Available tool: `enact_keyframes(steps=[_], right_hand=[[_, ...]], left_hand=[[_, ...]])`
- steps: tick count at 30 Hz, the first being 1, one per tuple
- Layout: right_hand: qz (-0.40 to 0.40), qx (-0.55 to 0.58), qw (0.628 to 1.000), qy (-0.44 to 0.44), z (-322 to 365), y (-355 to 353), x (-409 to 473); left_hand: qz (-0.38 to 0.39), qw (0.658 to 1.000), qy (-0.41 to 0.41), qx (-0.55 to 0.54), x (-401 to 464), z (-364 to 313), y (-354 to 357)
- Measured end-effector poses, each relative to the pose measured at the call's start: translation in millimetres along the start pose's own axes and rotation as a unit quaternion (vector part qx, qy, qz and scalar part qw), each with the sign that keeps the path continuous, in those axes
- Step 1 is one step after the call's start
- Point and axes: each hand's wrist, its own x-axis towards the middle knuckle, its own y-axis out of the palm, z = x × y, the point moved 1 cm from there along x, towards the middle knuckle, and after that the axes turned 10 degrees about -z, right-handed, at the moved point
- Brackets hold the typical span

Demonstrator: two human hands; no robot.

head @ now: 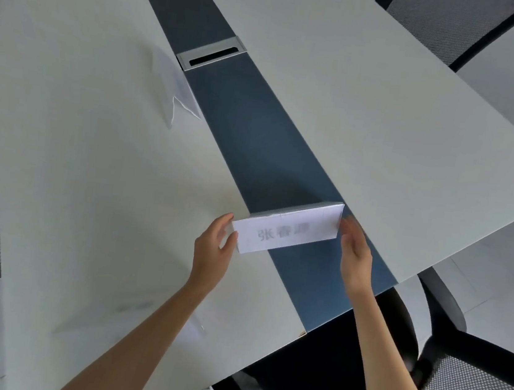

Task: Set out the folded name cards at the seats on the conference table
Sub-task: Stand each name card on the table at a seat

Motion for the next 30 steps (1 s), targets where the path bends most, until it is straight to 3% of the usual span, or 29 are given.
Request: enact_keyframes(steps=[3, 8, 16, 21, 30], right_hand=[[0.011, -0.003, 1.0, 0.017, -11, 1, -7], [0.018, -0.001, 0.999, 0.029, -5, 12, 5], [0.075, -0.037, 0.996, 0.002, 35, 69, 96], [0.127, -0.054, 0.99, -0.028, 61, 111, 152], [0.146, -0.03, 0.988, -0.03, 74, 140, 201]], left_hand=[[-0.024, 0.999, -0.035, -0.011, -7, 1, 0], [0.015, 0.999, -0.008, -0.03, -3, 3, 9], [0.04, 0.998, -0.022, -0.038, 68, -9, 18], [0.004, 0.994, -0.068, -0.08, 110, -19, 23], [0.011, 0.994, -0.069, -0.081, 166, -24, 32]])
